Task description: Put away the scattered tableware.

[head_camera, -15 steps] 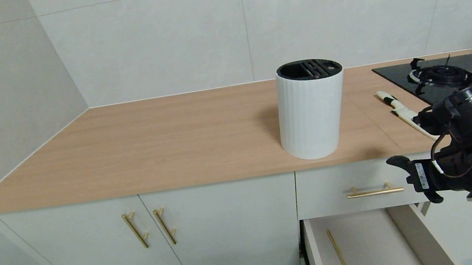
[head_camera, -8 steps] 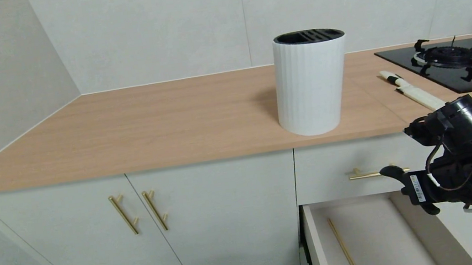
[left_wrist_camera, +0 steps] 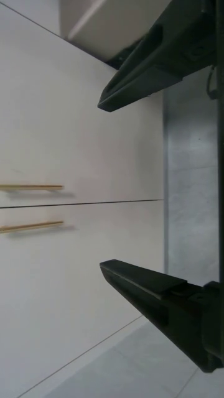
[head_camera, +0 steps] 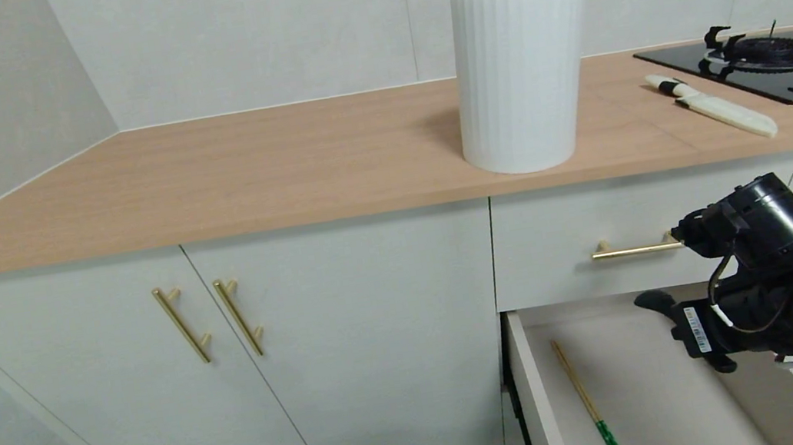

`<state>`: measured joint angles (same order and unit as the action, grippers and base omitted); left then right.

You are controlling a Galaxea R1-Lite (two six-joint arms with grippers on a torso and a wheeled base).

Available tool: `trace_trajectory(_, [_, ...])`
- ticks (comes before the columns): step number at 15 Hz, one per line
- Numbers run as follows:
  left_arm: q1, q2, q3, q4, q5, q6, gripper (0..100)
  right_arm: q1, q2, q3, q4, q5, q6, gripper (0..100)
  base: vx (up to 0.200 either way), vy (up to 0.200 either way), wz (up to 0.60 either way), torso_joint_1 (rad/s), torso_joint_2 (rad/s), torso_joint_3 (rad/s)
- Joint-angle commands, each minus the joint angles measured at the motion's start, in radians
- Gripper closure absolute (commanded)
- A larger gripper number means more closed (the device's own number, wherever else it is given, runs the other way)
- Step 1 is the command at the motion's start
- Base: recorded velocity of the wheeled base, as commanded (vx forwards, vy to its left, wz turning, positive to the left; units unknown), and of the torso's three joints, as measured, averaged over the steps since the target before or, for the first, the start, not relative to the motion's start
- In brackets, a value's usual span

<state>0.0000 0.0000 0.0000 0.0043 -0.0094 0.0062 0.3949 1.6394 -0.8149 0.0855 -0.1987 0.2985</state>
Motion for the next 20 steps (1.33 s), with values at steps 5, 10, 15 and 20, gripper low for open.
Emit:
trace_trajectory(5, [0.000,0.000,0.000,0.000,0.000,0.000,0,-0.001,0.023,0.000,0.000,-0.001,-0.001,100,0.000,0.000,0.00,-0.083,0.36,0.278])
trace_trajectory(10, [0.000,0.000,0.000,0.000,0.000,0.000,0,-0.001,0.076,0.000,-0.021,-0.002,-0.001,100,0.000,0.000,0.00,-0.010,0.03,0.019])
trace_trajectory(15, [0.000,0.000,0.000,0.000,0.000,0.000,0,-0.001,0.278,0.008,-0.158,-0.054,0.007,100,0.000,0.000,0.00,0.000,0.00,0.000])
trace_trajectory(20, [0.000,0.000,0.000,0.000,0.000,0.000,0,-0.031,0.499,0.026,-0.380,-0.056,0.010,100,0.000,0.000,0.00,0.000,0.00,0.000])
